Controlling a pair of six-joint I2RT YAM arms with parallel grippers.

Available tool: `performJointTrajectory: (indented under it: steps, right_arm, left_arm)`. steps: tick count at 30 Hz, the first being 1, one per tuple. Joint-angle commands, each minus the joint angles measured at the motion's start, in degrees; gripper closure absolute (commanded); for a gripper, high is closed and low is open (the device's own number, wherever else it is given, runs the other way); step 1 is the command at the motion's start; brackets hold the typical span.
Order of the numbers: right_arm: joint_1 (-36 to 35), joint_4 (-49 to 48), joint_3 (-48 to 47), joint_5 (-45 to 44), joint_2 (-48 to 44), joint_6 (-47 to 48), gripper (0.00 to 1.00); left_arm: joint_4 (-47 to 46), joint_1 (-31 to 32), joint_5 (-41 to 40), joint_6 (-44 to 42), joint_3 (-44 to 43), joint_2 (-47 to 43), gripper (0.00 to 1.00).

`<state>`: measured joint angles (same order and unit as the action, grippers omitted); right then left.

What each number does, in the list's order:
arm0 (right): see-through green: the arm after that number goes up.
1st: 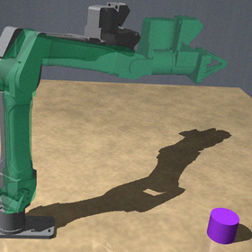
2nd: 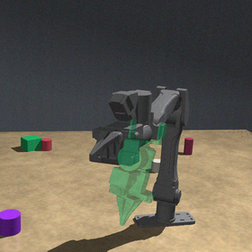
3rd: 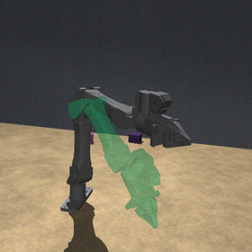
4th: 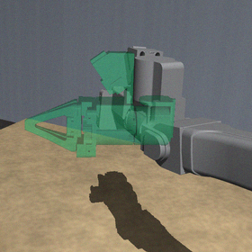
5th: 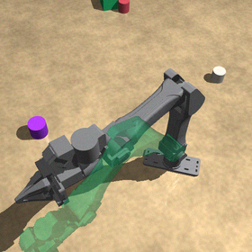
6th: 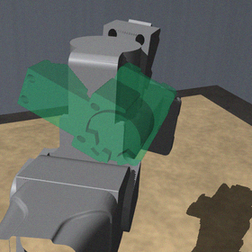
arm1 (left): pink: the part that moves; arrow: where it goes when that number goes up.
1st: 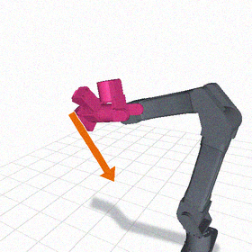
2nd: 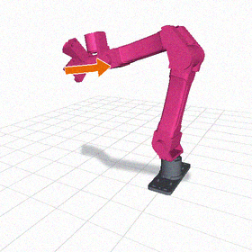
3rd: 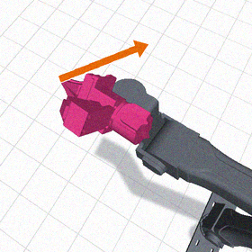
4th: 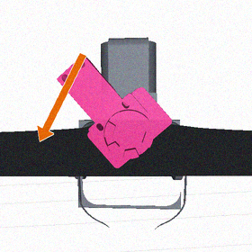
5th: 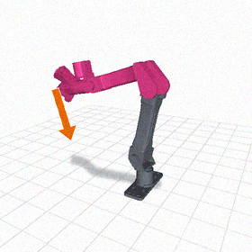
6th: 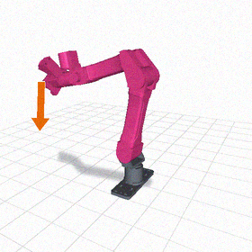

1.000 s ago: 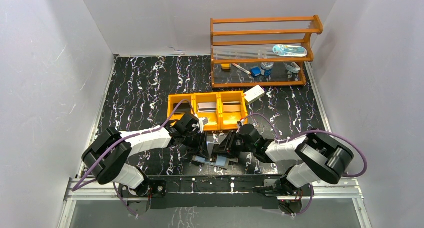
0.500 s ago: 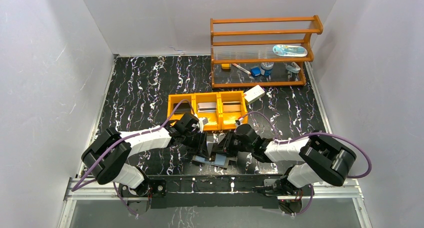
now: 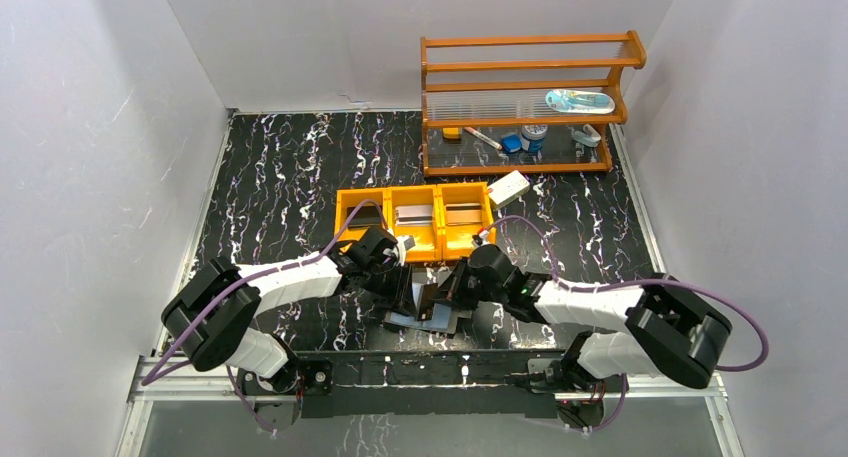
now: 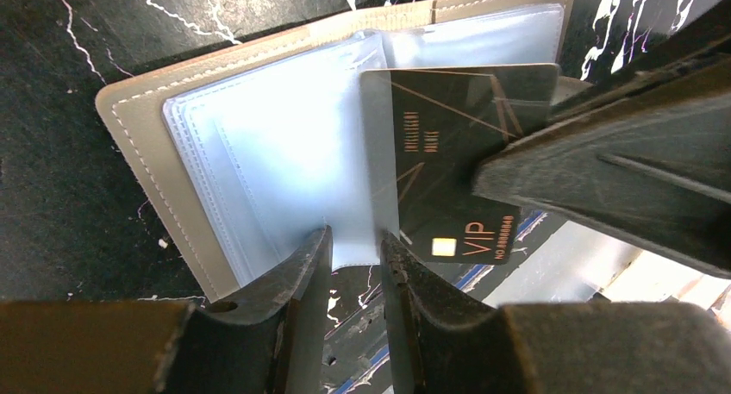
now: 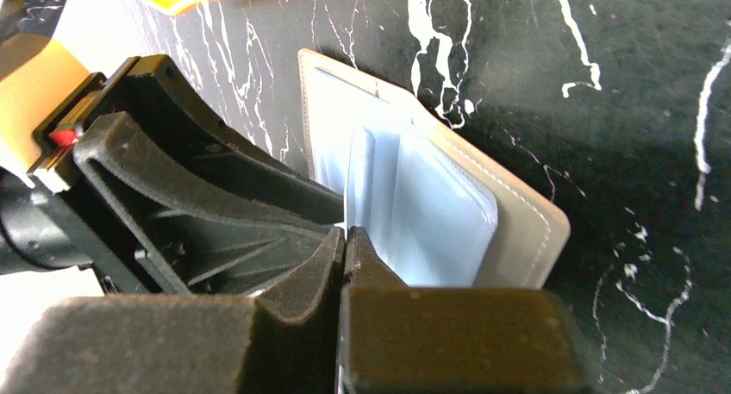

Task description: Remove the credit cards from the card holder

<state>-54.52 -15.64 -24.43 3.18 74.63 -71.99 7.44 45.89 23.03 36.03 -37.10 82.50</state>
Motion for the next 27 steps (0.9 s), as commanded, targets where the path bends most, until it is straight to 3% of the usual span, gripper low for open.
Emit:
performJointTrajectory:
  steps: [1, 6, 18, 22, 27]
  right_arm:
    - [-0.2, 1.6, 1.3, -2.2, -4.0, -0.5, 0.93]
    - [-0.3, 0.8, -0.4, 0.1, -1.3, 0.1, 0.91]
    - [-0.3, -3.7, -1.3, 2.3, 3.1, -1.7, 0.71]
    - [-0.3, -5.0, -0.5, 2.9, 3.0, -2.4, 0.83]
    - [-0.3, 2.0, -1.4, -0.4, 0.0, -1.8, 0.96]
  left_arm:
    - [2.5, 0.1, -1.2, -0.3, 0.9, -1.7, 0.73]
    - [2.5, 0.2, -0.8, -0.6, 0.9, -1.6, 0.73]
    - [2.5, 0.2, -0.3, -0.5, 1.0, -1.6, 0.73]
    - [2.5, 0.2, -0.3, -0.4, 1.1, -1.8, 0.74]
    - [2.7, 0.2, -1.1, 0.1, 1.0, -3.1, 0.72]
